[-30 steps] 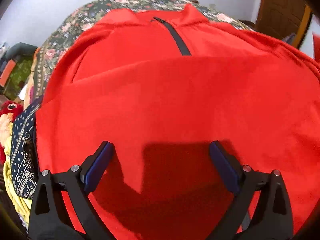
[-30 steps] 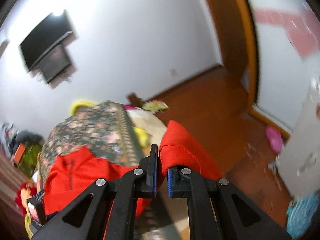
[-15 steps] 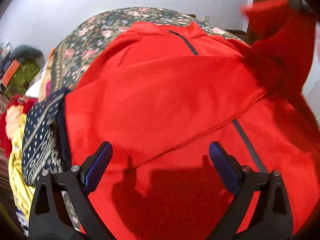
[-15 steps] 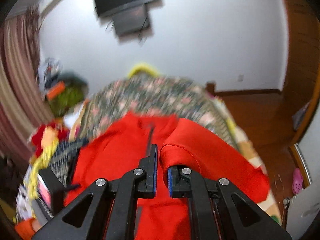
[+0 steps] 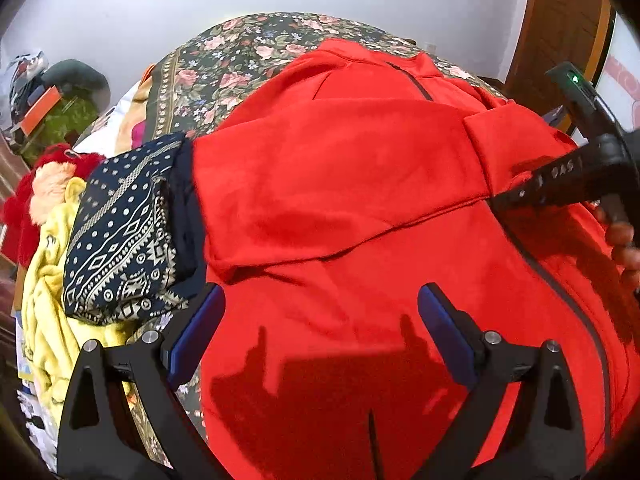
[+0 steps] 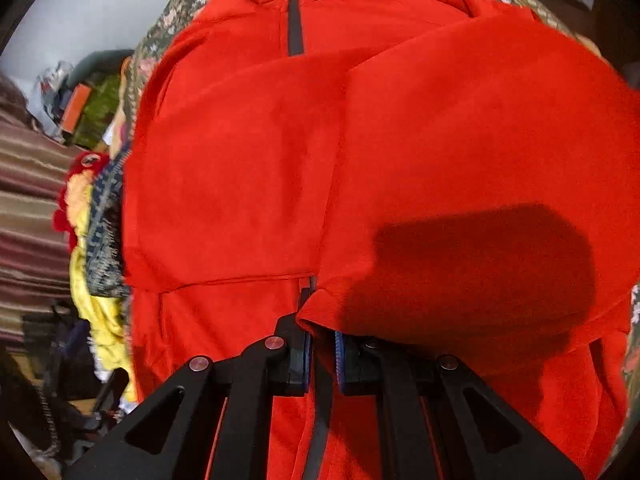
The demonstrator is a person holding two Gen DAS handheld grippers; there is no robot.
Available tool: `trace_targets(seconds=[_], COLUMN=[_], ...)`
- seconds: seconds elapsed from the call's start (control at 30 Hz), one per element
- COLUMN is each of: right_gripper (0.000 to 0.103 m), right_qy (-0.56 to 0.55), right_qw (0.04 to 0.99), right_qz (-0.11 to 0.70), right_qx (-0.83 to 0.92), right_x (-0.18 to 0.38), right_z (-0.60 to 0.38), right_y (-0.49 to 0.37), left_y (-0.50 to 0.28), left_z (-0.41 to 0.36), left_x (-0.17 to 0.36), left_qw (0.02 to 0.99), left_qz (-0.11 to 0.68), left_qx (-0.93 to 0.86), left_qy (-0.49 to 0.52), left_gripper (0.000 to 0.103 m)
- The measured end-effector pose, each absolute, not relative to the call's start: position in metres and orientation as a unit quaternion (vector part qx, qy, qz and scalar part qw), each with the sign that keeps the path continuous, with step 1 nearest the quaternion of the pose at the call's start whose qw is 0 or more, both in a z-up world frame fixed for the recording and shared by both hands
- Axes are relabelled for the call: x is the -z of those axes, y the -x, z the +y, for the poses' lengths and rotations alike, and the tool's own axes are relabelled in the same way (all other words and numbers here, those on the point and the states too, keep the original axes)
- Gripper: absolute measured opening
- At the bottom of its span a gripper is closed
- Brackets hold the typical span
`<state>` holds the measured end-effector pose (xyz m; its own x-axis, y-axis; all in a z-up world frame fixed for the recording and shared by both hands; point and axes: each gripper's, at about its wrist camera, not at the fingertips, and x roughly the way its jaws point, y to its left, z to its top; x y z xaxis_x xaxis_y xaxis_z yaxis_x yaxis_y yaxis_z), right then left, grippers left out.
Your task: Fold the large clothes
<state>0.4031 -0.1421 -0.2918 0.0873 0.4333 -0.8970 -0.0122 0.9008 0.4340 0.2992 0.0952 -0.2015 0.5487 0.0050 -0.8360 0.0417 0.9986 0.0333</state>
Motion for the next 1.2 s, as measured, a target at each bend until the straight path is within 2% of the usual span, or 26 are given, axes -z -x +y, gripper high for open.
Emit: trace_targets(seconds=[0.1,0.2,0.47,0.77,0.93,1.07,1.2], right_gripper=[0.006,0.005,0.006,0.005,0.005,0.005,0.006], right_qy=[-0.220,-0.226,-0.111,-0.018,-0.032,0.024,0.003], right_qw=[0.684,0.691,0.789,0.887,0.873,0.879,0.868], right_qz=[0.676,0.663,0.579,0.436,0.460,0.464,0.488], right_qx=[-0.164,-0.177,-0.174,-0.151,-0.160,-0.103,-0.094], right_x=[0.293,0.276,0.231,0.193,0.198,0.213,0.230], right_z=[-0.161,-0.174,-0.181,-0.192,-0.212,-0.220,-0.242], right_y=[-0.404,-0.397,-0.365,-0.324,-0.324,-0.322,-0.324], left_y=[-0.297,-0.298,-0.317,-0.351,-0.361,-0.364,-0.359], left_z=[0.093,0.085,0.037,-0.021,-0.040,-0.044,-0.046], left_x=[0.201,0.197,0.177,0.179,0.182,0.186,0.193], left_qw=[0.878,0.879,0.886,0.878,0.875,0.872,0.866], left_qz=[0.478,0.476,0.457,0.467,0.471,0.477,0.487], left_qx=[0.009,0.016,0.053,0.093,0.099,0.097,0.095], left_qy=[-0.027,-0.029,-0.048,-0.050,-0.054,-0.051,-0.062], left_gripper=[0.098,0.098,0.098,0.098,0.098,0.098,0.098])
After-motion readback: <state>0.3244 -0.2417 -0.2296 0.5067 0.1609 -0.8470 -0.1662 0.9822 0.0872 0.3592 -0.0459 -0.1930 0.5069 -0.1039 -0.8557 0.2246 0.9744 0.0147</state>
